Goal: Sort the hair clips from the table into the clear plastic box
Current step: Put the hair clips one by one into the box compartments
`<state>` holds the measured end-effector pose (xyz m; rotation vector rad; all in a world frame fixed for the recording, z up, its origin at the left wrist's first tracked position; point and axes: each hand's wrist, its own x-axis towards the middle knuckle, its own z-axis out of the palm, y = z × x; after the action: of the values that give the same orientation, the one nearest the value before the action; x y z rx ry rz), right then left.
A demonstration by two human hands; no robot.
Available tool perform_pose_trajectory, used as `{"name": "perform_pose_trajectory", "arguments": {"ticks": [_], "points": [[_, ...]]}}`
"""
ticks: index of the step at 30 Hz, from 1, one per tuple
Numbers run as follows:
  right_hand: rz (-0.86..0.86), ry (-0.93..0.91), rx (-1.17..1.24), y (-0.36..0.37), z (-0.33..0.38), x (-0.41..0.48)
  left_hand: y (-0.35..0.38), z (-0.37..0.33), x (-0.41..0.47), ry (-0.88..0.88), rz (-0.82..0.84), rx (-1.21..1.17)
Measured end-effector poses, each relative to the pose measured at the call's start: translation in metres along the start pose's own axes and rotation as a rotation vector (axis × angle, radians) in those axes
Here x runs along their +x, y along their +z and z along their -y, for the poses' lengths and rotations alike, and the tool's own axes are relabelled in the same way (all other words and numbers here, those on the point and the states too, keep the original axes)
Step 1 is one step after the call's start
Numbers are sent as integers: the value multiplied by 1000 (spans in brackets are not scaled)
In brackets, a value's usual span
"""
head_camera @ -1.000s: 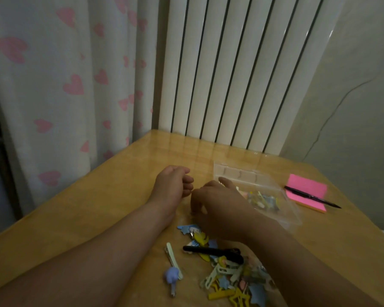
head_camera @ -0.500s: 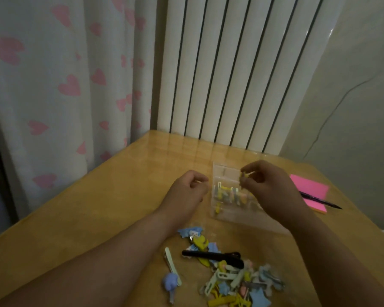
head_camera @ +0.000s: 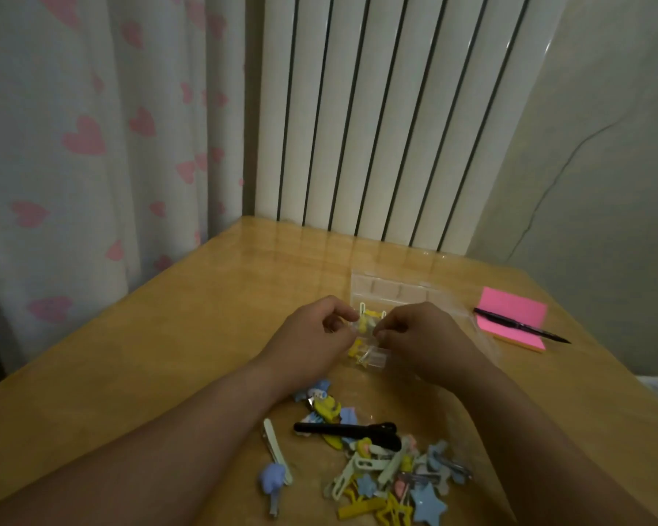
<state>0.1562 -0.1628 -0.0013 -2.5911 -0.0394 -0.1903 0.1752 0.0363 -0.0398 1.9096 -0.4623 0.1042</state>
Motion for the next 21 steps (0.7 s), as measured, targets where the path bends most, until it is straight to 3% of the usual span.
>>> {"name": "perform_pose_trajectory", "arguments": {"ticks": [10,14,17,21], "points": [[-26,-29,56,-2,5,-4,0,-1,-1,-8,0,-15],[-149,-110,72,-11,14,-13,-3,-6,-1,-57,-9,-56],[-150,-201,70,-17,29,-25,-9,-9,2,-151,-64,-218],[38,-282,-72,-5,56,-43,-21,-7,9,-260,-137,-505]]}}
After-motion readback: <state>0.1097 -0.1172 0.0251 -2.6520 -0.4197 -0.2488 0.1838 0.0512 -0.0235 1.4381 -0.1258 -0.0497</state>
